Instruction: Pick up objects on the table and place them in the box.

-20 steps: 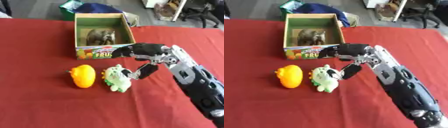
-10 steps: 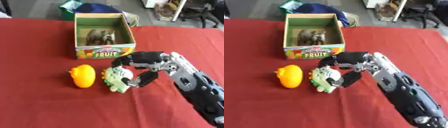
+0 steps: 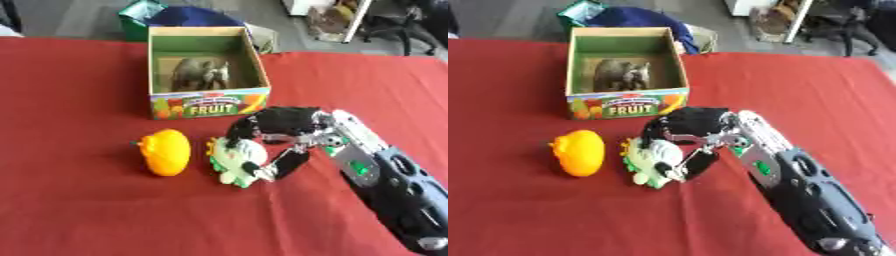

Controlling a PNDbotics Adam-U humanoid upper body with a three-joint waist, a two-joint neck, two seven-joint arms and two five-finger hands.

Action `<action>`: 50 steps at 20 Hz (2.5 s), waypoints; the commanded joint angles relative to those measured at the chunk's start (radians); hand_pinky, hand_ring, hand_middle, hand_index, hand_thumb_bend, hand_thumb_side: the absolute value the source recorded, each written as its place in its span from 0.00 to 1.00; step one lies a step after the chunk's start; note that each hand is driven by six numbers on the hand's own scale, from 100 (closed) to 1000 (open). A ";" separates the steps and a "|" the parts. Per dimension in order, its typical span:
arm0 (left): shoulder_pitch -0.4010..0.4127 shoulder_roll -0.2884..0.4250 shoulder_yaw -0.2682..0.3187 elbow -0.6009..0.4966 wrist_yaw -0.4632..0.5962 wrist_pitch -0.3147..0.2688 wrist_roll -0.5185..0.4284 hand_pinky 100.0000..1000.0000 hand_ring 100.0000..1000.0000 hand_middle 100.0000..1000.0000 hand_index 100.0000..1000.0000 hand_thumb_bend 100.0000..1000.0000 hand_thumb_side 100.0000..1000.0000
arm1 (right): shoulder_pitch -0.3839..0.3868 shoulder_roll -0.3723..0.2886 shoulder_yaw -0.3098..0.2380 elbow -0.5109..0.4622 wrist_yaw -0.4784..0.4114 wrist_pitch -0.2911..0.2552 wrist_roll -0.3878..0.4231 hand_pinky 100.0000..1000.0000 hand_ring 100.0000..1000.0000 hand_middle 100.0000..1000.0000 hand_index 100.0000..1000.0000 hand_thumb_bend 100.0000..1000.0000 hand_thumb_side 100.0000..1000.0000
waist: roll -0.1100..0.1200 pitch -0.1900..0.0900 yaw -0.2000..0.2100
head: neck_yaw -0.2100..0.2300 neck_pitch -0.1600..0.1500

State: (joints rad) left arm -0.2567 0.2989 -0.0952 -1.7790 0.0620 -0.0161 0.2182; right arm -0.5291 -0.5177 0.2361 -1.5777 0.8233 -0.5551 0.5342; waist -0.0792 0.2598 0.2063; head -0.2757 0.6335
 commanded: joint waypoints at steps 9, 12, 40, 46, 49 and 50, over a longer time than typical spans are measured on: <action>-0.006 0.010 0.008 -0.009 0.001 -0.004 -0.003 0.59 0.56 0.49 0.60 0.12 0.53 | -0.026 -0.002 0.007 0.049 0.073 0.033 -0.278 0.34 0.17 0.20 0.32 0.00 0.15 | 0.006 -0.015 0.001 | -0.003 0.006; -0.006 0.010 0.008 -0.009 0.001 -0.004 -0.003 0.59 0.56 0.49 0.60 0.12 0.53 | -0.029 -0.003 0.000 0.053 0.062 0.036 -0.309 0.29 0.12 0.15 0.27 0.00 0.12 | 0.005 -0.015 0.000 | -0.004 0.007; -0.007 0.011 0.010 -0.010 0.000 -0.004 -0.004 0.59 0.56 0.48 0.60 0.12 0.53 | -0.029 -0.011 -0.034 0.008 -0.066 0.036 -0.026 0.61 0.69 0.75 0.85 0.00 0.31 | 0.004 -0.016 0.000 | -0.004 0.006; -0.006 0.012 0.012 -0.010 0.000 -0.004 -0.002 0.59 0.56 0.48 0.60 0.12 0.53 | -0.022 -0.012 -0.064 -0.028 -0.137 0.082 -0.006 0.62 0.70 0.77 0.89 0.00 0.27 | 0.006 -0.015 -0.003 | -0.002 0.006; -0.005 0.012 0.012 -0.010 0.000 -0.004 -0.002 0.59 0.56 0.48 0.60 0.12 0.53 | -0.019 -0.016 -0.078 -0.053 -0.170 0.098 0.001 0.62 0.70 0.78 0.89 0.00 0.26 | 0.006 -0.015 -0.005 | -0.001 0.006; -0.005 0.012 0.012 -0.010 0.000 -0.004 -0.002 0.59 0.56 0.48 0.60 0.12 0.53 | -0.018 -0.018 -0.082 -0.061 -0.178 0.103 0.002 0.62 0.70 0.77 0.89 0.00 0.25 | 0.006 -0.015 -0.005 | -0.001 0.007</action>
State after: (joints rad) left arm -0.2556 0.2988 -0.0924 -1.7783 0.0622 -0.0183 0.2157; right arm -0.5363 -0.5057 0.1717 -1.6074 0.6645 -0.4602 0.5357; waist -0.0793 0.2592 0.2023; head -0.2784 0.6335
